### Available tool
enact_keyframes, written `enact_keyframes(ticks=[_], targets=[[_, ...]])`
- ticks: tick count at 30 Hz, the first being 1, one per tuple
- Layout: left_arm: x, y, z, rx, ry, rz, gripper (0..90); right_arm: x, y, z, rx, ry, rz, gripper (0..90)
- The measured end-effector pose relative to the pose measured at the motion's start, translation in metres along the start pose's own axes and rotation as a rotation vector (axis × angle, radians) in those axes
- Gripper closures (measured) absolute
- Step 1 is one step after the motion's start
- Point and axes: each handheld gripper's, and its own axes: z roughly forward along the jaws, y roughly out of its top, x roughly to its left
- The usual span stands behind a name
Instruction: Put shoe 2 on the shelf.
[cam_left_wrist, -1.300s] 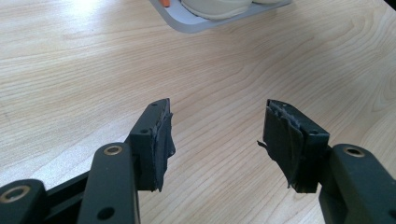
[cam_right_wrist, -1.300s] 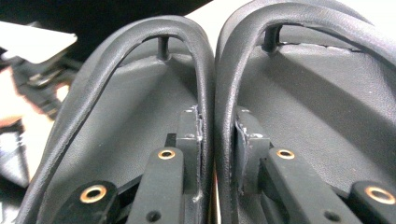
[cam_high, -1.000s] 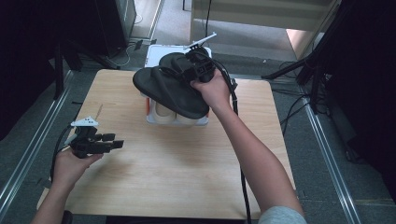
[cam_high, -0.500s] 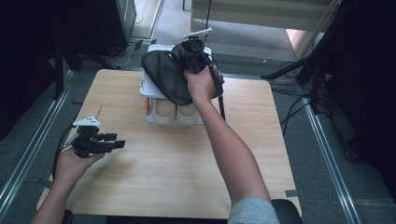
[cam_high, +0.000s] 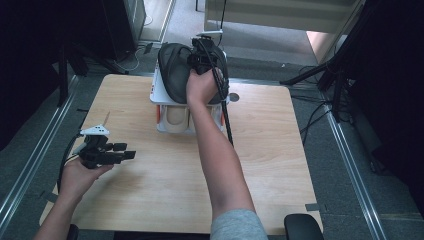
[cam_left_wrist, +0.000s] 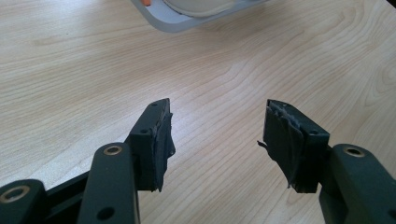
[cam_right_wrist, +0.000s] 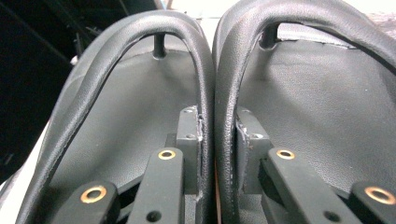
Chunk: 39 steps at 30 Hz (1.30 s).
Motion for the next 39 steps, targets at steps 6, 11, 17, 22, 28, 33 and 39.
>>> enact_keyframes(ticks=[6, 11, 17, 22, 28, 33, 39], targets=[[-0.0004, 0.0007, 0.0012, 0.005, -0.005, 0.001, 42.7, 0.0072, -0.0018, 0.0047, -0.024, -0.031, 0.038, 76.1], [-0.0008, 0.0008, 0.0014, 0.003, -0.007, 0.005, 42.7, 0.0067, -0.0005, 0.0061, -0.028, -0.038, 0.046, 76.1], [-0.0014, 0.0011, 0.0019, 0.006, -0.01, 0.007, 42.7, 0.0031, -0.0003, 0.0073, -0.041, -0.048, 0.066, 75.8], [-0.0016, 0.0011, 0.0028, 0.012, -0.011, 0.008, 42.5, 0.0057, -0.0025, 0.0085, -0.051, -0.056, 0.056, 71.7], [-0.0014, 0.0012, 0.003, 0.013, -0.01, 0.007, 42.5, 0.0054, -0.0028, 0.0078, -0.048, -0.006, 0.064, 62.5], [-0.0013, 0.0014, 0.0034, 0.016, -0.01, 0.01, 42.5, 0.0039, -0.0019, 0.0061, -0.044, 0.011, 0.067, 59.4], [-0.0011, 0.0017, 0.0039, 0.018, -0.009, 0.011, 42.4, 0.0021, -0.0009, 0.005, -0.037, 0.033, 0.087, 57.6]])
